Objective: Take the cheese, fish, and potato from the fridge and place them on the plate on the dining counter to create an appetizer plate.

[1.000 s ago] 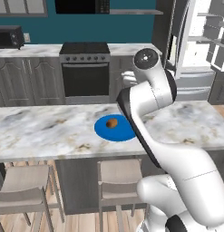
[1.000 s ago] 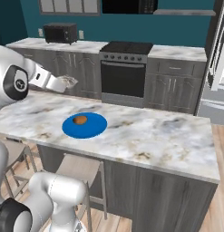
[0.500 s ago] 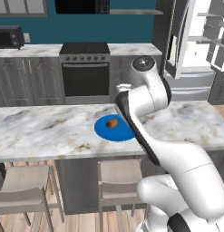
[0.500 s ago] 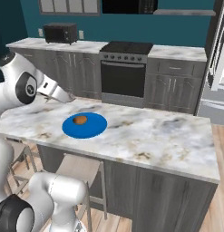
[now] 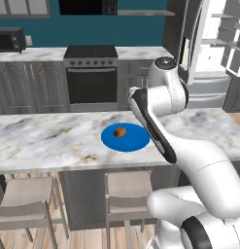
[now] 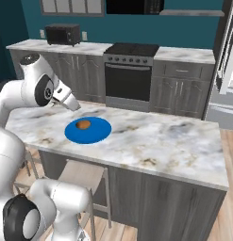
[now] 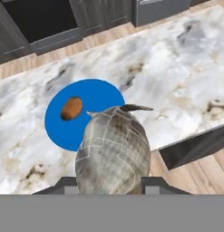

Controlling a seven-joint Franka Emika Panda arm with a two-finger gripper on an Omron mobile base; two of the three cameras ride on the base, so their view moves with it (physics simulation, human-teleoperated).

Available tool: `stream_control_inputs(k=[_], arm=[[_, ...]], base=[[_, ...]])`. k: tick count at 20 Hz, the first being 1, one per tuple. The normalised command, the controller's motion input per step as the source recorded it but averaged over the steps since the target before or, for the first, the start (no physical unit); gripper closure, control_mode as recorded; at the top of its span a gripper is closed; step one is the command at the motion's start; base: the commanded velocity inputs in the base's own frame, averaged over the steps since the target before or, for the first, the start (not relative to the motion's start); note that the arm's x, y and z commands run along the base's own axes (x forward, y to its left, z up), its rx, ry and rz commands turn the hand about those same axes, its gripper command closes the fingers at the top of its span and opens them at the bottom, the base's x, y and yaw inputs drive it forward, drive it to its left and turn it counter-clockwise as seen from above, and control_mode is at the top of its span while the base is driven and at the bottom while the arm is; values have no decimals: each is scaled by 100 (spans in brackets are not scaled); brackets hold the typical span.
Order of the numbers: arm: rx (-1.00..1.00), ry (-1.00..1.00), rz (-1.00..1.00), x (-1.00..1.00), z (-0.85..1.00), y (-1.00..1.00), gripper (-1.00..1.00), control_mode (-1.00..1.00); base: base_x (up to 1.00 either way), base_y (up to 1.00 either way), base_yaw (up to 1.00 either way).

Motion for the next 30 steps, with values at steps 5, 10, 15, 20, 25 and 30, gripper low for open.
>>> stream_control_inputs(k=[5, 10, 15, 20, 25, 30], arm=[[21, 4, 2, 44, -60, -36, 100, -100], [8, 3, 4, 67, -62, -5, 100, -100], [0, 4, 1, 72, -52, 3, 100, -100], [0, 9, 2, 63, -49, 12, 100, -100], [0, 4, 0, 27, -49, 4, 100, -100], [0, 1, 0, 31, -45, 0, 100, -100]], base=[[0, 0, 0], [0, 0, 0], [0, 0, 0], [0, 0, 0], [0, 0, 0], [0, 0, 0]])
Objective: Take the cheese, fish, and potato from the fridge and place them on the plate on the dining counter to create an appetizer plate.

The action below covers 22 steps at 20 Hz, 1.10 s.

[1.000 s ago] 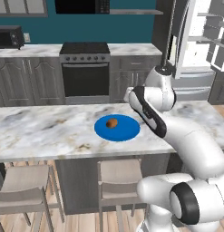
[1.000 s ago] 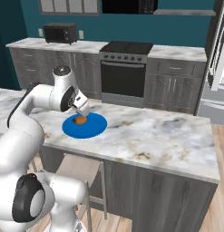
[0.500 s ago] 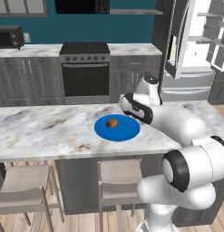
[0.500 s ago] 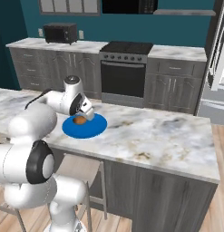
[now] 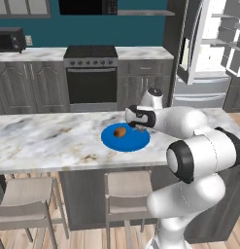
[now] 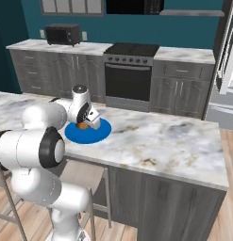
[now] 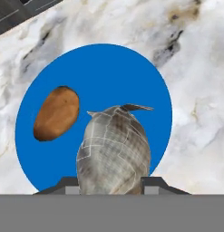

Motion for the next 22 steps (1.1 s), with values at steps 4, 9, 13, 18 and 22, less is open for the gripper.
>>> stream_control_inputs(k=[4, 9, 13, 18, 22], arm=[[0, 1, 0, 37, -43, 0, 100, -100], [0, 4, 0, 48, -35, 0, 100, -100], [0, 3, 0, 54, -33, 0, 100, -100], [0, 2, 0, 49, -34, 2, 100, -100], [0, 4, 0, 11, -41, 8, -100, -100]], base=[[0, 0, 0], [0, 0, 0], [0, 0, 0], [0, 0, 0], [0, 0, 0]])
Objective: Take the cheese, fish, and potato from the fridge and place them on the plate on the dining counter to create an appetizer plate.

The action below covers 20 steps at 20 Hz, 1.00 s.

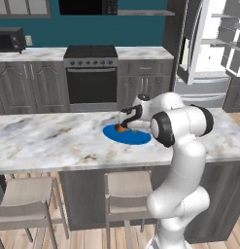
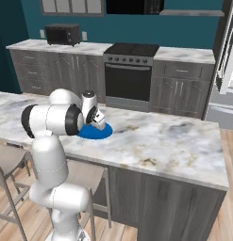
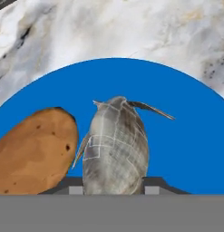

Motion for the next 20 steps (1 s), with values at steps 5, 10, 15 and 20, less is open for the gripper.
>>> stream_control_inputs(k=[5, 10, 15, 20], arm=[[-1, 0, 0, -27, -35, 18, -100, -100], [0, -2, 0, -40, -2, 5, -100, -100], [0, -5, 0, -19, 51, -16, -100, -100], [0, -6, 0, -56, 70, -6, -100, -100]], base=[[0, 0, 0], [0, 0, 0], [0, 0, 0], [0, 0, 0]])
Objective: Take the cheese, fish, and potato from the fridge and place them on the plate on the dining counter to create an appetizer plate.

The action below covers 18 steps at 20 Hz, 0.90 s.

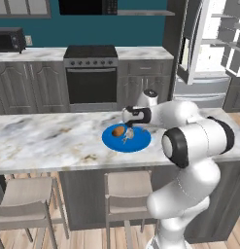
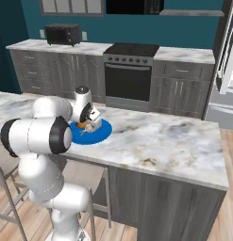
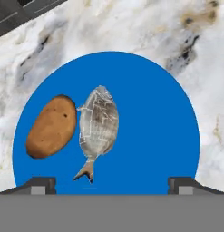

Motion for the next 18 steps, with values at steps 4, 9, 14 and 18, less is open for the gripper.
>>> stream_control_inputs(k=[4, 9, 14, 18], arm=[[0, -11, 2, -93, 76, 0, -100, -100], [0, -9, 12, -99, 89, 0, -100, -100], [-2, -1, 10, -81, 82, -17, -100, -100], [-6, 0, 4, -42, 89, -1, -100, -100]], base=[[0, 0, 0], [0, 0, 0], [0, 0, 0], [0, 0, 0]])
